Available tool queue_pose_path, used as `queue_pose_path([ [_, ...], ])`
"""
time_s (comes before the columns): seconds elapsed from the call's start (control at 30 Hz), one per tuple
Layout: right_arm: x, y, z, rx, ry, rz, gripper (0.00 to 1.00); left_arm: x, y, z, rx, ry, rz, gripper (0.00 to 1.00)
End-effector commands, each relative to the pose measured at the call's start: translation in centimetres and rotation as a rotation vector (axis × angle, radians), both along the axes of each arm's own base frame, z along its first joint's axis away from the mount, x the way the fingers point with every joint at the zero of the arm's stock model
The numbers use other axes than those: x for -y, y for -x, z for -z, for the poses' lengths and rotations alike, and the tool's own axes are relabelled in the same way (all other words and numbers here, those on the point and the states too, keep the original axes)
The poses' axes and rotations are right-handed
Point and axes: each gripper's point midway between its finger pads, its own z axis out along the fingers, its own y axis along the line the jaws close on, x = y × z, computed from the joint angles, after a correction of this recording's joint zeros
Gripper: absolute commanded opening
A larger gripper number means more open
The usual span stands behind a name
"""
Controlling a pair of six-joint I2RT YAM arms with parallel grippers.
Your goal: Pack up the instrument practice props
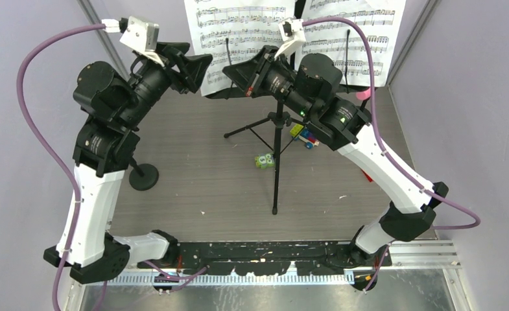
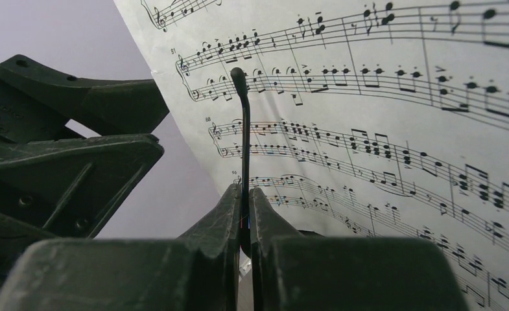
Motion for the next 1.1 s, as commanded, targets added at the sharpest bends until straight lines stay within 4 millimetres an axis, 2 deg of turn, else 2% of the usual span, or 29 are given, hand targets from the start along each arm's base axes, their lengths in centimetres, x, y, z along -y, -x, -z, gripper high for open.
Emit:
queue_pose_path([
  [0.0,1.79,1.32,-2.73,0.07,-0.04,0.002,0.08,-0.68,0.35,-2.72,0.077,0.042,-0.022,0.59],
  [0.27,2.15,1.61,-2.65,0.068,-0.038,0.003,0.08,-0.21,-0.25,-2.45,0.069,0.039,-0.013,0.43],
  [0.57,2.18,1.54,-2.54,0.072,-0.031,0.006,0.08,-0.1,-0.27,-2.4,0.072,0.04,-0.007,0.31],
  [0.97,2.08,1.48,-2.44,0.067,-0.036,0.006,0.08,-0.31,0.05,-2.48,0.076,0.045,-0.01,0.01],
  [1.07,2.04,1.46,-2.37,0.065,-0.036,0.006,0.08,-0.54,0.3,-2.58,0.082,0.047,-0.016,0.0],
])
